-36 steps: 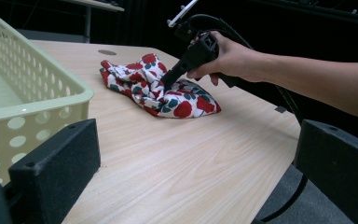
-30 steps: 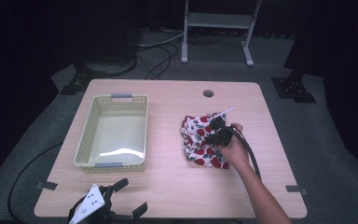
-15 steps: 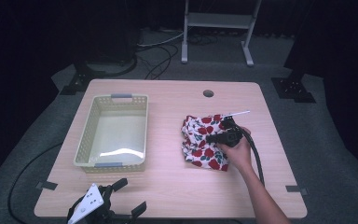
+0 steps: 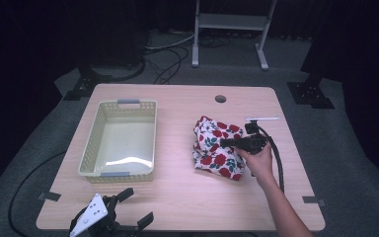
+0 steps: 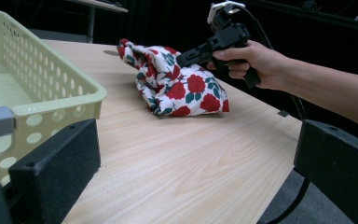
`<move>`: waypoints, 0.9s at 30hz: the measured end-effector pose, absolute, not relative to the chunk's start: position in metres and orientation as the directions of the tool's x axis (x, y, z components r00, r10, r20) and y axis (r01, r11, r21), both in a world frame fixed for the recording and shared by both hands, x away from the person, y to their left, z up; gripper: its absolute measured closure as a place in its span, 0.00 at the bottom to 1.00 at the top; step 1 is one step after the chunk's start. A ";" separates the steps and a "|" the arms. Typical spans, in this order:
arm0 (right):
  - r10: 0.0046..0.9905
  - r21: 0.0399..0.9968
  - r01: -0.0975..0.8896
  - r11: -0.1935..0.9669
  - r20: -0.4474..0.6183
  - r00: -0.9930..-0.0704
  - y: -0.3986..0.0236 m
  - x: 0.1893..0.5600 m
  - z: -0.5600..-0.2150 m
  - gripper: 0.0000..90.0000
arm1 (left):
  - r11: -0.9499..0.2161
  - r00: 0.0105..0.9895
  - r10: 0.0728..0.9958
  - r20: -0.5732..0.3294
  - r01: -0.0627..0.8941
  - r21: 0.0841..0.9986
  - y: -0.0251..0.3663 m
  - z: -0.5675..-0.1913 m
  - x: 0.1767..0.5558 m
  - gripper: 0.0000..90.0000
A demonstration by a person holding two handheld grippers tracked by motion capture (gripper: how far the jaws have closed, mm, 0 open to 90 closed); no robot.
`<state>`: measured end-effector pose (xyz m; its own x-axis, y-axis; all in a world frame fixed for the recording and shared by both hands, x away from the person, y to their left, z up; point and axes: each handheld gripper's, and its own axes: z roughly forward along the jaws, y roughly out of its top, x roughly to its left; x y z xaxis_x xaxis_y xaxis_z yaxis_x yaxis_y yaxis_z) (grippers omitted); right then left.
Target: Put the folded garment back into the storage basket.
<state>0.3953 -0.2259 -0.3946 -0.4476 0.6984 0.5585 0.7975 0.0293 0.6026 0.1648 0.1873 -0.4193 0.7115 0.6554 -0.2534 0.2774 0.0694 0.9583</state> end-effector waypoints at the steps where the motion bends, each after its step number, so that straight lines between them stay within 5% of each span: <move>1: 0.690 0.606 0.795 0.021 0.567 -0.450 -0.227 0.394 -0.392 0.91 | 0.070 0.712 0.655 -0.255 0.278 0.958 0.187 -0.419 0.165 0.00; 27: 0.579 0.626 0.764 -0.156 0.684 -0.443 -0.243 0.367 -0.355 0.91 | 0.066 0.714 0.651 -0.257 0.284 0.956 0.186 -0.420 0.165 0.00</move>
<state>0.3665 -0.2430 -0.3550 -0.4426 0.5793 0.6844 0.7639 -0.1562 0.6262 0.1653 0.1864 -0.4202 0.7142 0.6510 -0.2571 0.2842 0.0660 0.9565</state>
